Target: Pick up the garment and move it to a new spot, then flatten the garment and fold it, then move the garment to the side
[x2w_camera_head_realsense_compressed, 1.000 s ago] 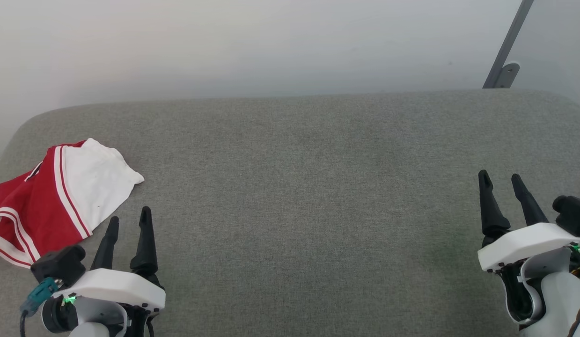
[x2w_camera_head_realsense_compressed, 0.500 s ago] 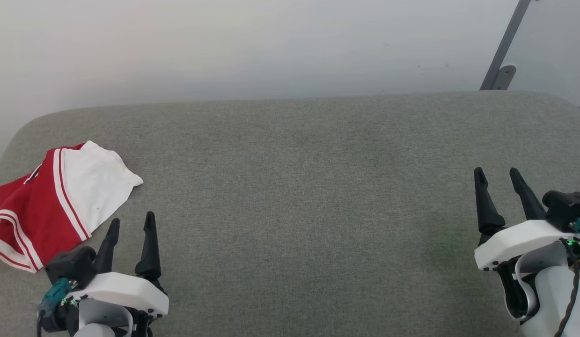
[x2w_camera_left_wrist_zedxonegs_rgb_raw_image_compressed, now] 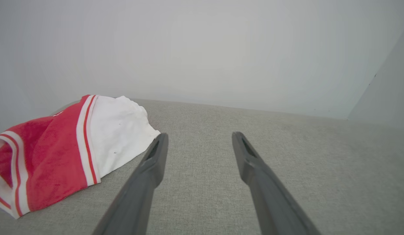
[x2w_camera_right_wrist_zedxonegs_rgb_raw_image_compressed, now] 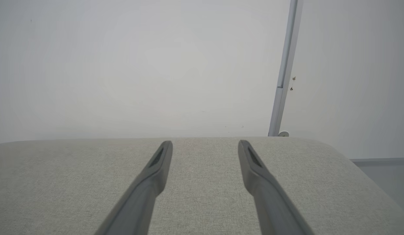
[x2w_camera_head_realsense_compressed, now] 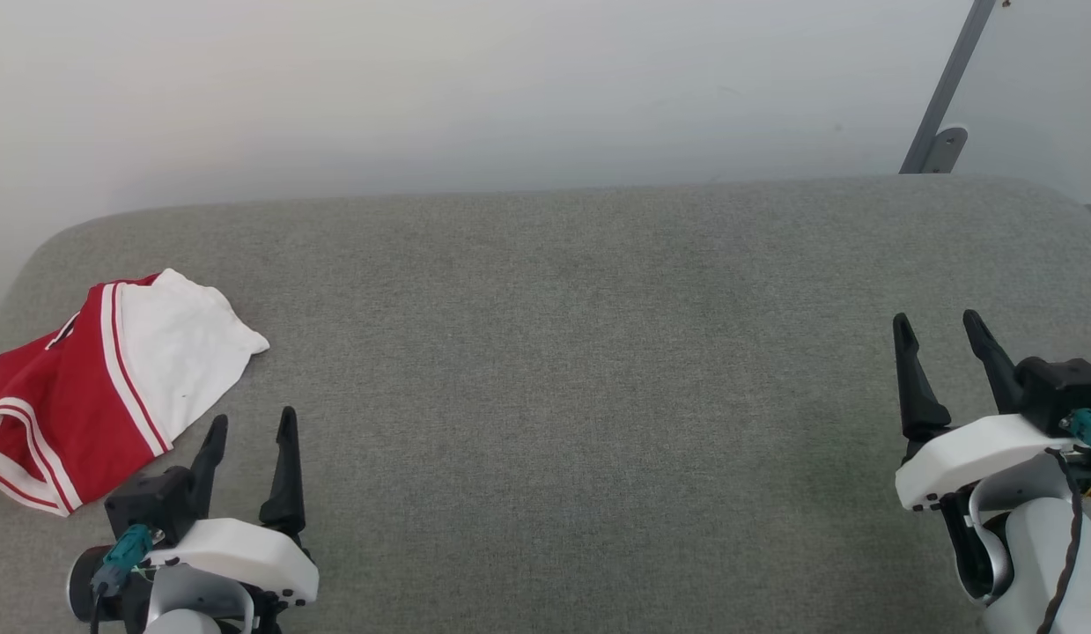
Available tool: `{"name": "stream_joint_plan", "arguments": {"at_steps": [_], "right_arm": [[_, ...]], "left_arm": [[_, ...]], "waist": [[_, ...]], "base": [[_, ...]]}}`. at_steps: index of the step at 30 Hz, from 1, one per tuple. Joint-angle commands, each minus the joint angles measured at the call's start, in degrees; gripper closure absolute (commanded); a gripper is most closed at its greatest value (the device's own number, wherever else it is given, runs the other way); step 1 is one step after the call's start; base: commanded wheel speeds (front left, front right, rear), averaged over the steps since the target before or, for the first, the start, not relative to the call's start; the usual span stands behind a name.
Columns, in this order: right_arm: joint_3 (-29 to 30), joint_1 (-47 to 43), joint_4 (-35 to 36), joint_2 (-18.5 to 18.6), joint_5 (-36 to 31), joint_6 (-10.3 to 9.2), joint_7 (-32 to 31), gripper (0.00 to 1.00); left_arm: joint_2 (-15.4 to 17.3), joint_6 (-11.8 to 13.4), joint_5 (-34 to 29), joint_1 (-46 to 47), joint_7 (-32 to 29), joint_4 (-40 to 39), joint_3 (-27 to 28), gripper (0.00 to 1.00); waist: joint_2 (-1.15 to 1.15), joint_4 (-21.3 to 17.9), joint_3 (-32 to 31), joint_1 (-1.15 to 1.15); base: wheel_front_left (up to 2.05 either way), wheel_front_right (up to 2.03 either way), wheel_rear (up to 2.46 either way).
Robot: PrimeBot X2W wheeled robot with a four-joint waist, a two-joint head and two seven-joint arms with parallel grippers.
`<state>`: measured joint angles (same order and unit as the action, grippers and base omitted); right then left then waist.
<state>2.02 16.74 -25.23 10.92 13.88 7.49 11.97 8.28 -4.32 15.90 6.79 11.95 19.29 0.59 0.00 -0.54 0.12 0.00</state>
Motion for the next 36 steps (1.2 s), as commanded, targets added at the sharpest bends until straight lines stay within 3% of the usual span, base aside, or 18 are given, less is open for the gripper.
{"name": "stream_joint_plan", "arguments": {"at_steps": [1,26,36], "right_arm": [[-0.1,0.3,-0.1,0.3,-1.4,0.00,0.5,0.00],[0.7,-1.2,-2.4,-0.6,-3.7,0.00,3.3,0.00],[-2.3,-1.9,-1.6,-1.6,-1.1,0.00,3.3,0.00]], "left_arm": [[0.4,-0.3,-1.8,1.1,0.6,-0.1,0.3,0.00],[-0.1,-2.8,-8.9,2.7,3.3,2.9,2.2,0.00],[-1.9,-2.6,-8.9,0.5,3.4,2.2,4.8,0.00]], "waist": [[0.00,0.0,0.0,0.00],[0.00,0.5,-0.1,0.00],[0.00,6.3,0.0,0.00]], "base": [[0.00,0.00,0.00],[0.00,0.00,0.00],[0.00,0.00,0.00]]}}
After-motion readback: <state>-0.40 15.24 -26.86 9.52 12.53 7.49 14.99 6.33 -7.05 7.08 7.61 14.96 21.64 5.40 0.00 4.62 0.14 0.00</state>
